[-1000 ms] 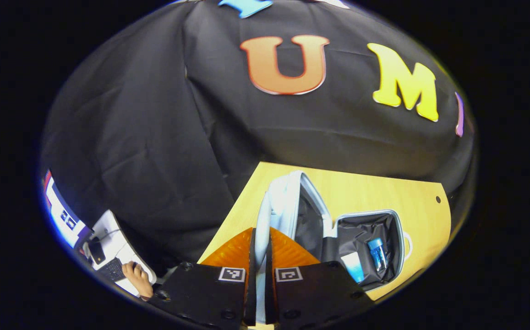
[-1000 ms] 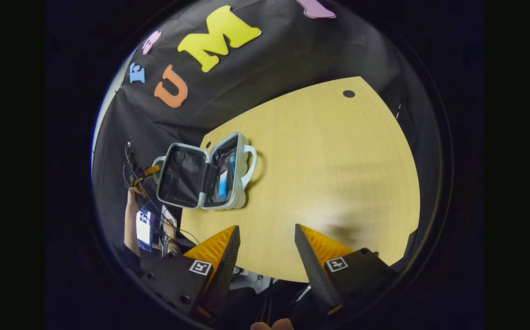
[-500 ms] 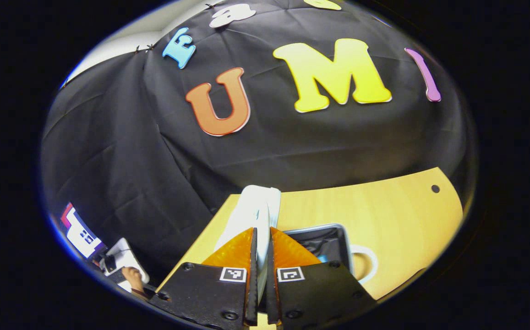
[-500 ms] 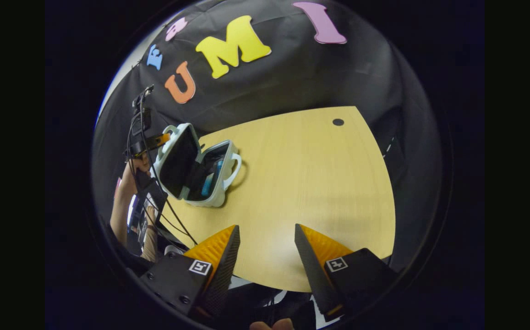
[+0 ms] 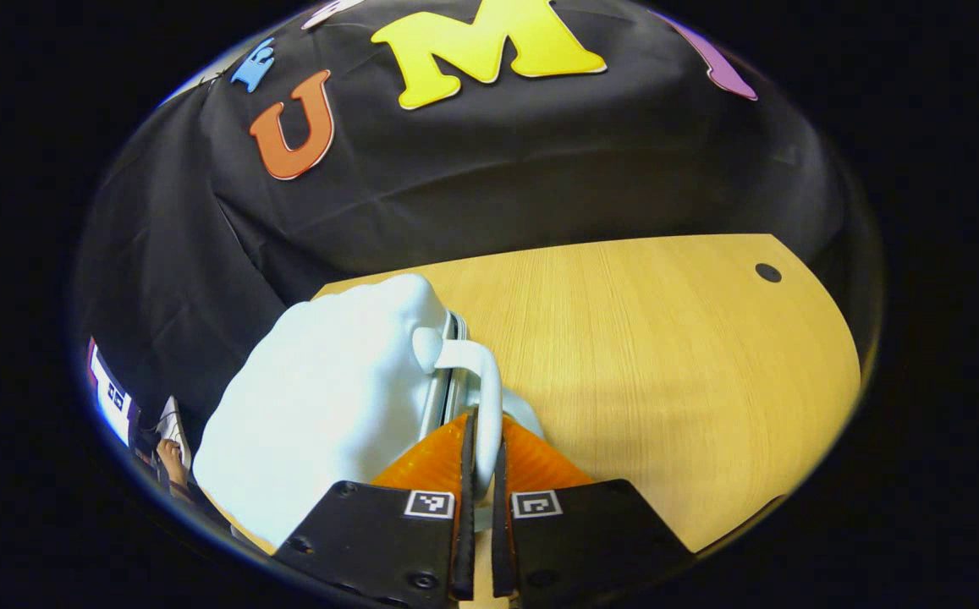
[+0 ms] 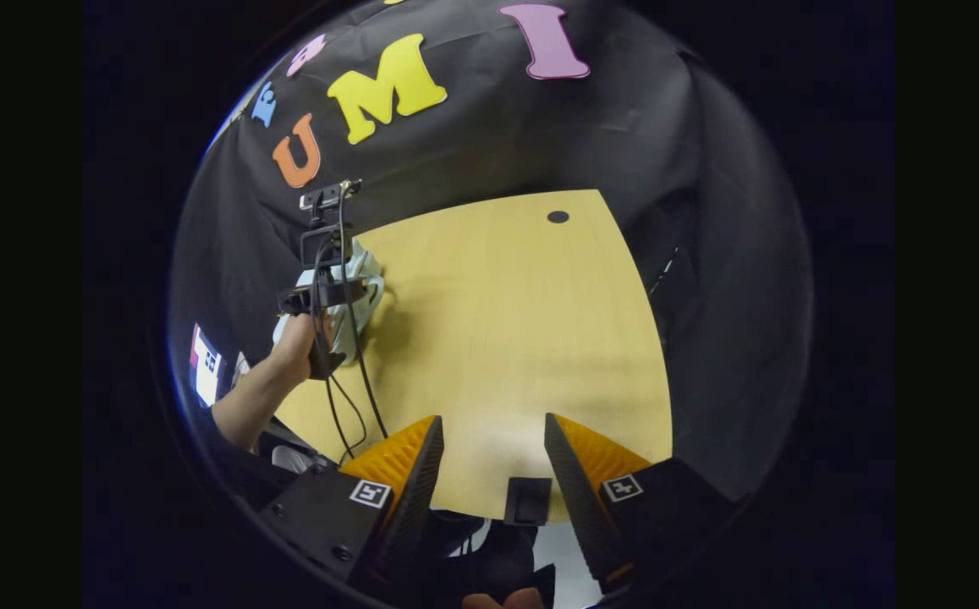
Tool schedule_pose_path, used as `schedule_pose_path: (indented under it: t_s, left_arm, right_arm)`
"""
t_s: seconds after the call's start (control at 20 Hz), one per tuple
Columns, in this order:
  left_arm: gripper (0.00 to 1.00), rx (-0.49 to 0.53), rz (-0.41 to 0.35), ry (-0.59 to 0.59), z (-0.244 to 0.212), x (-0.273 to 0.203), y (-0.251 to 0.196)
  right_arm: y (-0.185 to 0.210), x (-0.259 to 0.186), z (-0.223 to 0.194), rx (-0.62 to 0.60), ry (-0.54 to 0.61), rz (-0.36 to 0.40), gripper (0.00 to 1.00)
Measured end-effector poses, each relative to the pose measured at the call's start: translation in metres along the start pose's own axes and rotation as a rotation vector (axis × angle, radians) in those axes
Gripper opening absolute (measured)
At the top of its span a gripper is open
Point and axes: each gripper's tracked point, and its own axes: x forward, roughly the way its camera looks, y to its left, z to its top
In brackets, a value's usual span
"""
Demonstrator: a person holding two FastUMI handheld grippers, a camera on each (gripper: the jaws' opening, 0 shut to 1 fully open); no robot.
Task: First open the suitcase, pack the skin care products into it, and then close the suitcase.
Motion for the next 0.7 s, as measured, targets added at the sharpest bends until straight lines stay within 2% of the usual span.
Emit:
schedule_pose_path:
  t_s: [0.15,0.2,0.25,0.3,0.35,0.4,0.45,0.5,0.55,0.6,0.65,0.7]
  left_arm:
    - [0.13,-0.006,0.017,-0.013,-0.014,0.004,-0.014]
    - [0.16,-0.020,0.004,-0.023,-0.015,0.007,-0.017]
    - [0.22,-0.037,-0.023,-0.031,-0.018,0.009,-0.023]
    - [0.27,-0.060,-0.040,-0.034,-0.021,0.010,-0.025]
    - [0.40,-0.088,-0.066,-0.032,-0.023,0.011,-0.030]
    - [0.40,-0.108,-0.094,-0.043,-0.021,0.008,-0.033]
    - [0.48,-0.137,-0.136,-0.055,-0.017,0.002,-0.039]
    - [0.62,-0.162,-0.185,-0.076,-0.012,-0.013,-0.045]
    - [0.68,-0.169,-0.220,-0.098,-0.006,-0.027,-0.045]
    - [0.77,-0.175,-0.249,-0.132,0.004,-0.045,-0.043]
    - [0.72,-0.170,-0.288,-0.209,0.027,-0.083,-0.034]
    - [0.75,-0.157,-0.292,-0.277,0.046,-0.107,-0.023]
  right_arm:
    - [0.005,0.005,0.007,-0.012,-0.012,0.014,0.72]
    - [0.009,0.008,0.010,-0.014,-0.021,0.025,0.67]
    - [0.014,0.011,0.016,-0.019,-0.035,0.034,0.72]
    - [0.018,0.014,0.022,-0.029,-0.053,0.040,0.67]
    - [0.020,0.019,0.030,-0.038,-0.079,0.039,0.72]
    - [0.025,0.023,0.041,-0.052,-0.119,0.038,0.72]
    - [0.025,0.028,0.057,-0.084,-0.185,0.003,0.67]
    - [0.020,0.035,0.081,-0.166,-0.295,-0.083,0.72]
    - [0.022,0.041,0.094,-0.209,-0.359,-0.122,0.64]
    - [0.034,0.044,0.105,-0.209,-0.396,-0.117,0.65]
    - [0.064,0.037,0.124,-0.169,-0.468,-0.073,0.67]
    - [0.076,0.027,0.139,-0.157,-0.528,-0.062,0.72]
